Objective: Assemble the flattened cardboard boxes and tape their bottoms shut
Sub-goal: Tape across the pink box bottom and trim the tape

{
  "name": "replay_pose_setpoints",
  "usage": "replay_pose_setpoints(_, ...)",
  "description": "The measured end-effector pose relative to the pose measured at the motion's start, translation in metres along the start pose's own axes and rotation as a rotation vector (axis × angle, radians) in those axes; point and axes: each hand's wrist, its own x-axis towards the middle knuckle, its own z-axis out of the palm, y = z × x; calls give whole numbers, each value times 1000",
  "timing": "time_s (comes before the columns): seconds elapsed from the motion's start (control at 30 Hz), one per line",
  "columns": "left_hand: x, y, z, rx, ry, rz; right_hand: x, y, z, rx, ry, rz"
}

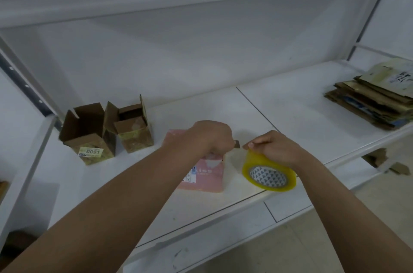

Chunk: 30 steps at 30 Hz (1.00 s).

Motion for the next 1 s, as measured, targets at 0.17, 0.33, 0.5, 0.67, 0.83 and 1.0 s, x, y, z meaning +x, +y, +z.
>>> replay_pose_setpoints(0.17, -2, 12, 1, 242, 68, -46, -5, 1, 3, 42, 49, 42)
replay_pose_setpoints(0.33, -10, -30, 7, -354, 58, 177, -9, 28, 1, 197, 115, 138)
replay_pose_setpoints(0.5, -5, -42, 25, -748, 341, 97, -7, 34, 14, 196, 193, 191)
replay_pose_setpoints(0.67, 2, 1, 40, -352, 529, -204, 0, 32, 24, 200, 239, 196)
replay_pose_setpoints(0.83, 7, 19, 46, -131, 533, -290, 1, 29, 25, 211, 281, 158)
replay_pose_setpoints(1.0, 4, 12, 46, -121, 505, -205, -3, 20, 18, 260, 309, 126)
